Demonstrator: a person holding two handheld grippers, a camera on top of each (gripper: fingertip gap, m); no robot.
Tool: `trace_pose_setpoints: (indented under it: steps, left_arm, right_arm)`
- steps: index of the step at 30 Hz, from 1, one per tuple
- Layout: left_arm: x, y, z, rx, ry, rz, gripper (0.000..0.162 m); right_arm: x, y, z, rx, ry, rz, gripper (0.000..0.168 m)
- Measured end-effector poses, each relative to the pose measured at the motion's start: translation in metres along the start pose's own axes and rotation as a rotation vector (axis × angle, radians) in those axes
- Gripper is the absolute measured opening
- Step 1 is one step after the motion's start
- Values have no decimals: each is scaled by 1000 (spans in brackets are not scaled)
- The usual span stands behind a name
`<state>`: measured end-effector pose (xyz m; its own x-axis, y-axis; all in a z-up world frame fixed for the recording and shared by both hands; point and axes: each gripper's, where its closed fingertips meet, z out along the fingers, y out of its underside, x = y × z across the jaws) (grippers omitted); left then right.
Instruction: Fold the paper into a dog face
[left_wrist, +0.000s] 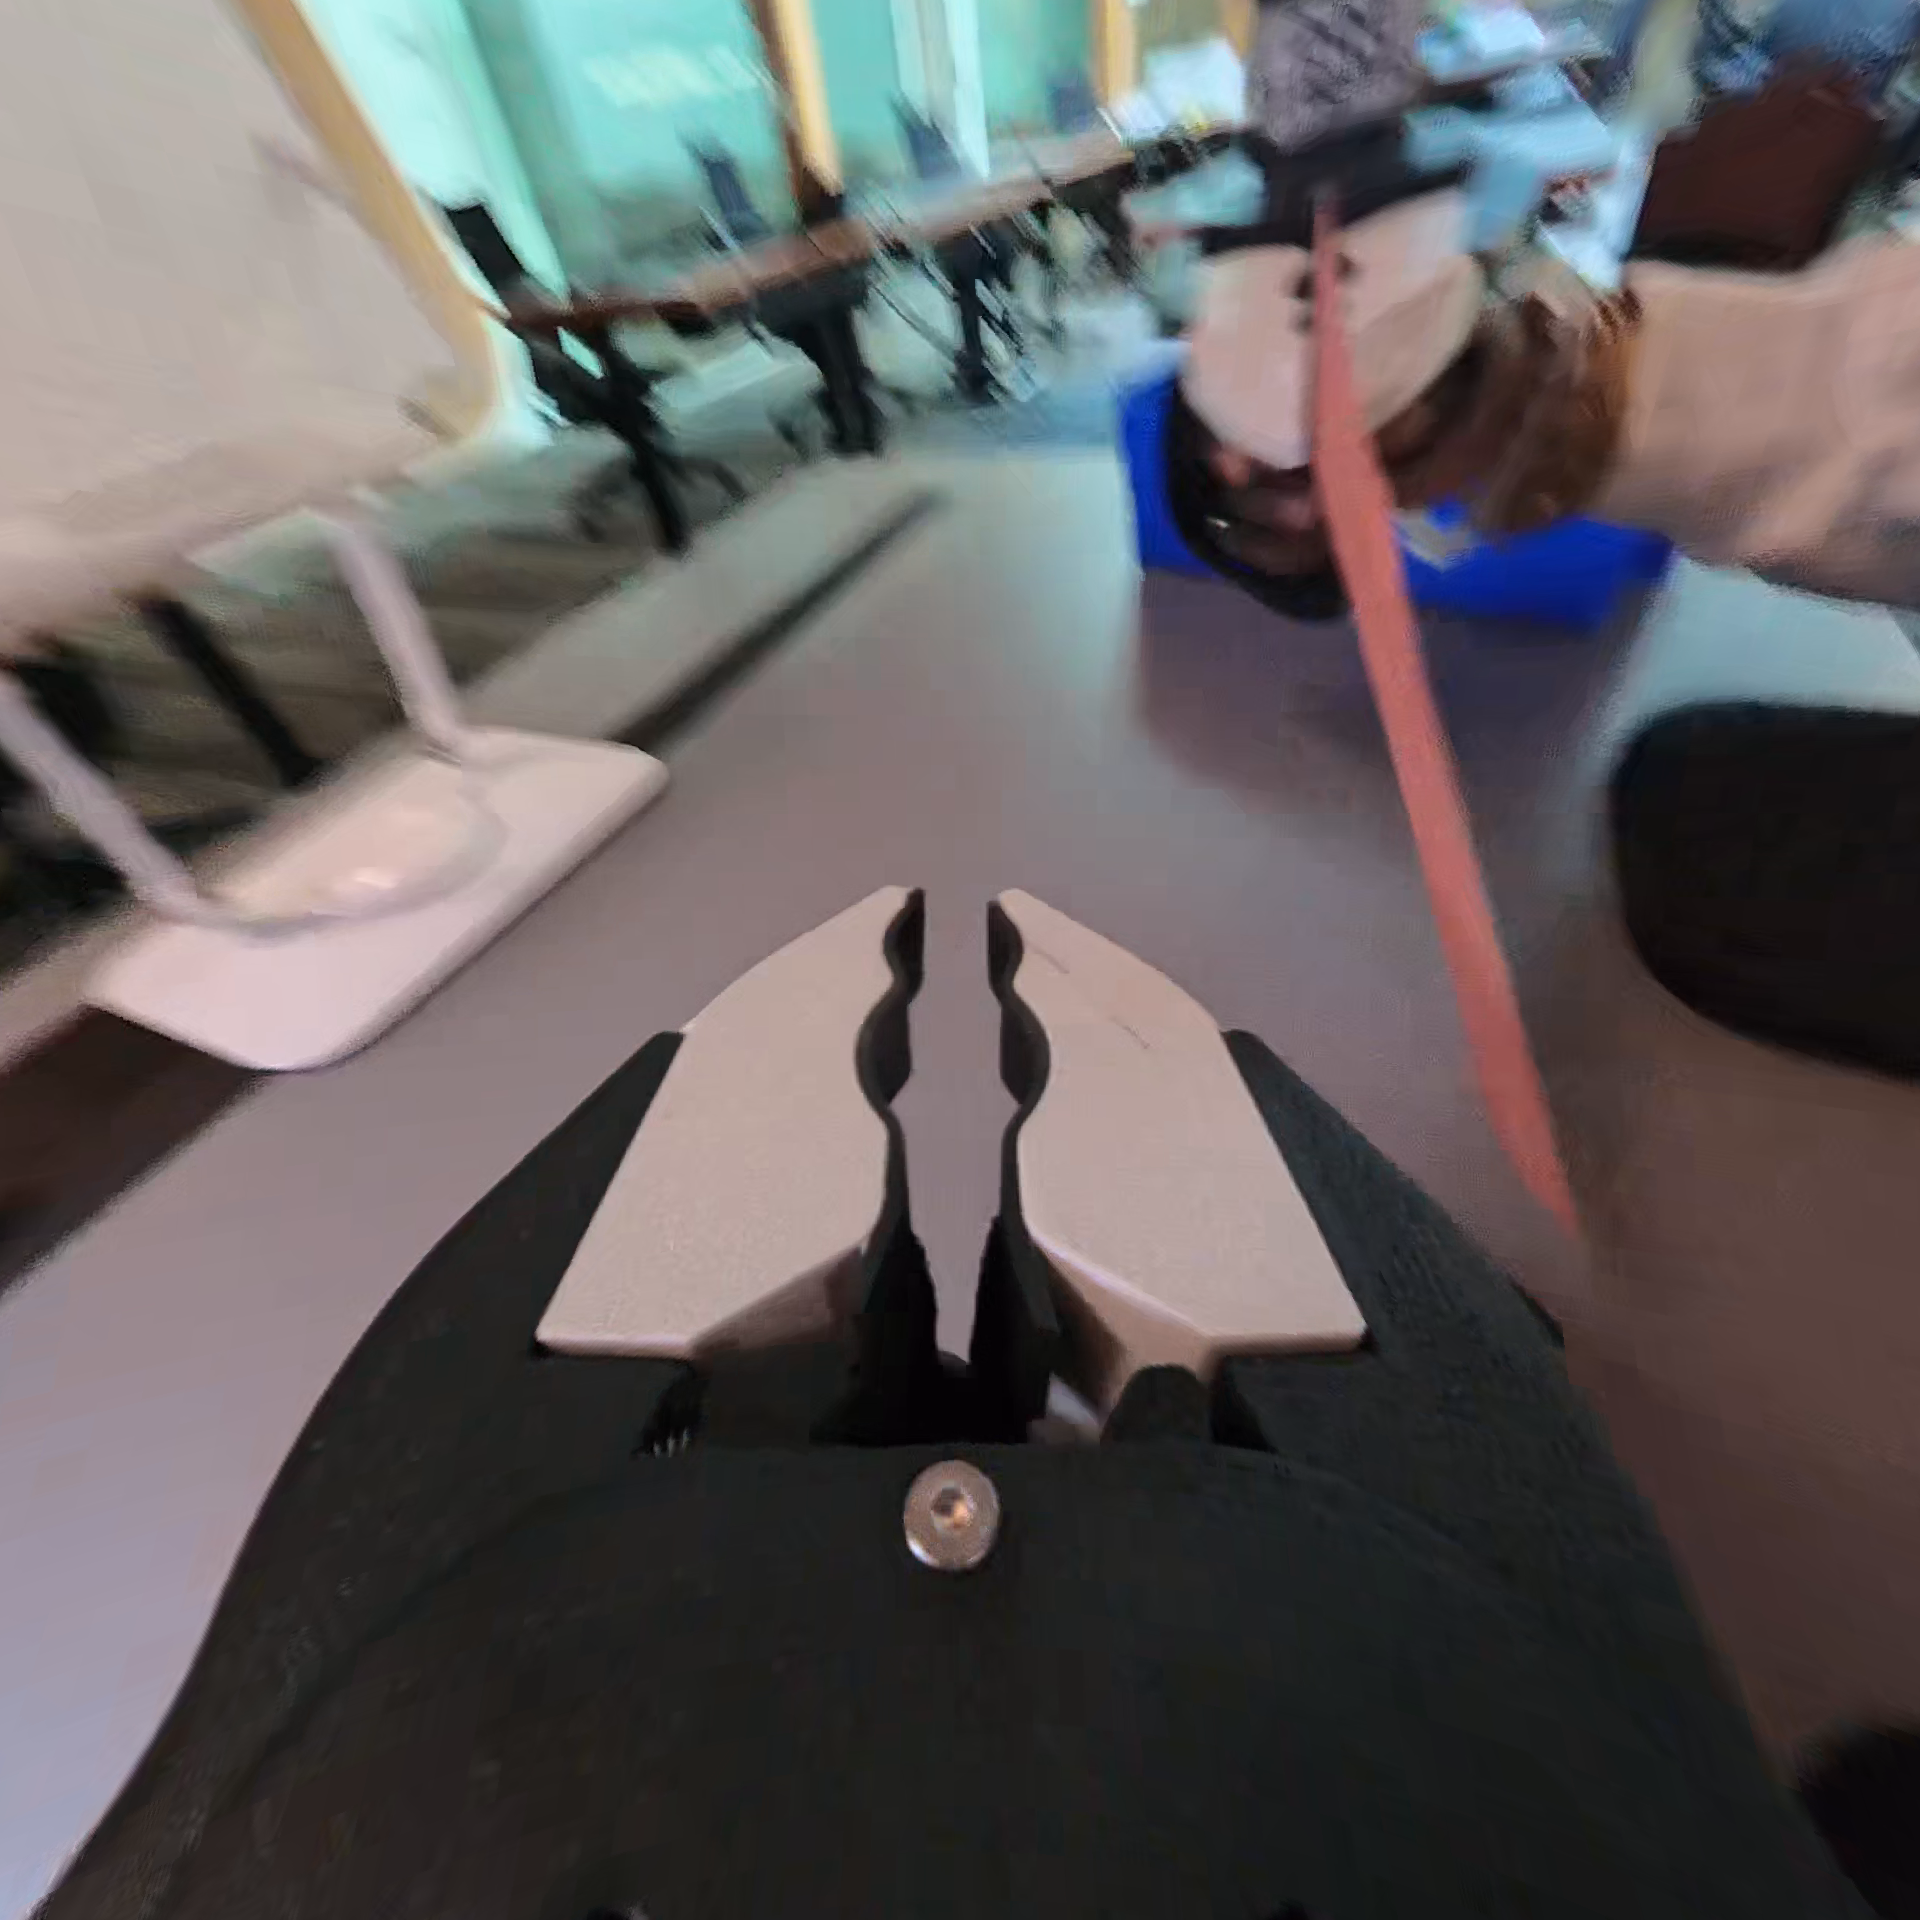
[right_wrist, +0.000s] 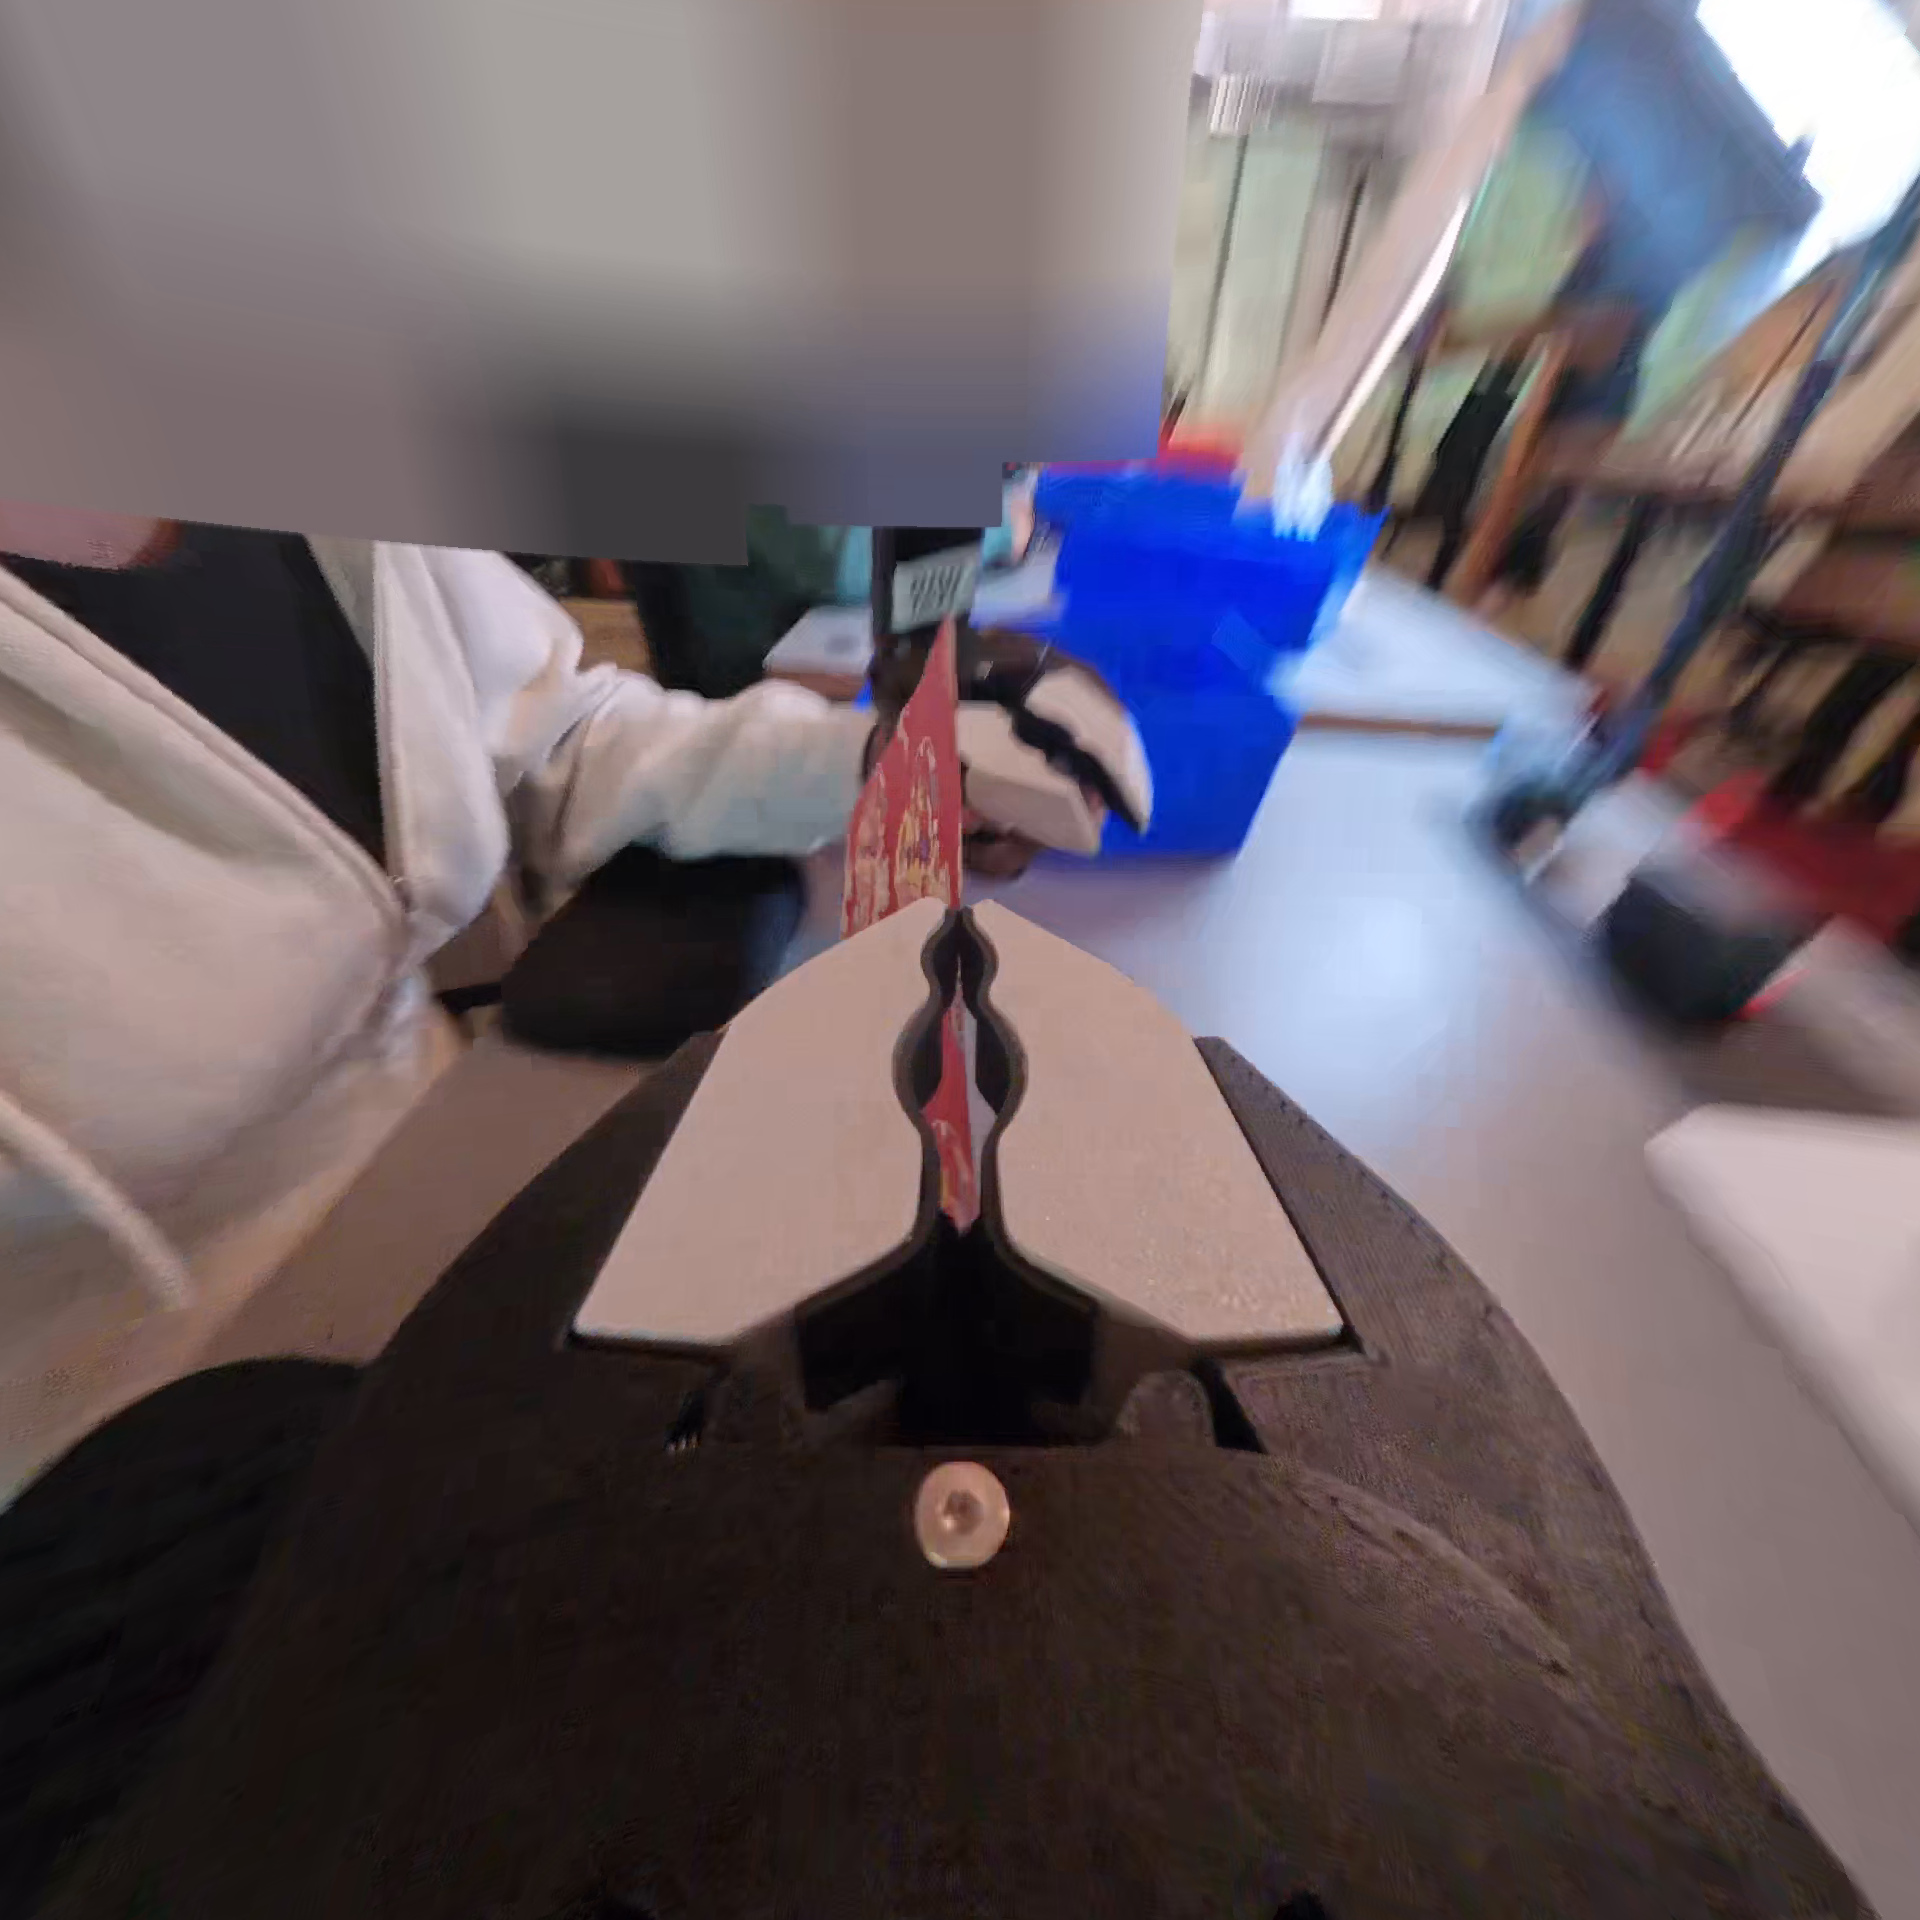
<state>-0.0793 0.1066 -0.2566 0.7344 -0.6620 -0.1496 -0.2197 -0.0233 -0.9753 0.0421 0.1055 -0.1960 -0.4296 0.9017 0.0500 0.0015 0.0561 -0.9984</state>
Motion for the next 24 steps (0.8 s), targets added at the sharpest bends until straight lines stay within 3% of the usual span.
trace_pose_setpoints:
  steps: [1, 3, 6, 9, 12, 17, 19, 22, 23, 24]
  left_arm:
    - [-9, -17, -12, 67, -64, 20, 13]
    - [-10, -47, -36, 184, -108, 59, 19]
    - [29, -64, -59, 227, 49, 95, 36]
    - [82, -44, -72, 89, 253, 83, 79]
    - [131, -15, -61, -41, 322, 104, 91]
    - [160, 42, -10, -281, 246, 388, 67]
    - [165, 46, 4, -310, 285, 327, 43]
    - [173, 59, 8, -425, 403, 124, 22]
    - [177, 62, 7, -447, 446, 25, 14]
    - [179, 64, 7, -465, 476, -80, 7]
  right_arm:
    - [-6, -20, -6, 60, 41, -134, 0]
    - [-25, -38, -10, 69, 67, -324, 0]
    - [-54, -13, -3, -28, 52, -409, 0]
    - [-73, 40, 3, -111, 17, -317, 0]
    - [-87, 76, 6, -128, -15, -216, 0]
    - [-104, 95, 5, -143, -129, -81, 0]
    - [-110, 98, 4, -162, -178, -33, 0]
    - [-106, 107, 0, -244, -161, 55, 1]
    - [-101, 108, 0, -262, -124, 76, 7]
    - [-92, 107, 0, -273, -57, 93, 27]
